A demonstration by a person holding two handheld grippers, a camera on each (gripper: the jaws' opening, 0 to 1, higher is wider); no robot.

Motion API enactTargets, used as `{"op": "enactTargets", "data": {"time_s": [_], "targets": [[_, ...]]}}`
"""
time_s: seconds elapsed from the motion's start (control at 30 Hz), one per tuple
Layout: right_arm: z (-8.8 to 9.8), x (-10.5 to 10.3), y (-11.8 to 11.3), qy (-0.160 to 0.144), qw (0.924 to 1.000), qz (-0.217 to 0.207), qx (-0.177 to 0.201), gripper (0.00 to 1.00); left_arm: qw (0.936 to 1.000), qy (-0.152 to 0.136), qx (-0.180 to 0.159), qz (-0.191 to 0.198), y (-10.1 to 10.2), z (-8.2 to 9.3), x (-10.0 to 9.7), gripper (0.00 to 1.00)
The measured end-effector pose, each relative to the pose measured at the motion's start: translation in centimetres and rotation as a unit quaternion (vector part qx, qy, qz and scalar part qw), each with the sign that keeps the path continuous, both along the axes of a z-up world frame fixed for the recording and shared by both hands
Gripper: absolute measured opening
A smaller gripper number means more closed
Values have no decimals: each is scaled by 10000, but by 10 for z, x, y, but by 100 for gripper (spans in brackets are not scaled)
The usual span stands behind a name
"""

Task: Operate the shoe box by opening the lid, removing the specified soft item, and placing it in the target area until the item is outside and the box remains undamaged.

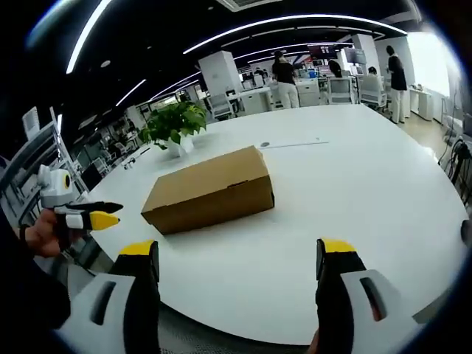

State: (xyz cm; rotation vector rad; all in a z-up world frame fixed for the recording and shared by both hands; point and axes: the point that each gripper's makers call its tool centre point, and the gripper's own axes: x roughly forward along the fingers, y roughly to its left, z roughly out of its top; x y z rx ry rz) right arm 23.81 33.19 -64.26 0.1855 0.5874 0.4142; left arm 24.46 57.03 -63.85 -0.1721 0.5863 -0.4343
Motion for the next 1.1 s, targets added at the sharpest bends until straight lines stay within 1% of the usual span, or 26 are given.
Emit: {"op": "enactTargets", "data": {"time_s": [1.1], "targets": [[-1, -1, 0, 4, 10000, 5, -28, 81, 9999, 21, -77, 132, 9, -3, -2, 76]]}}
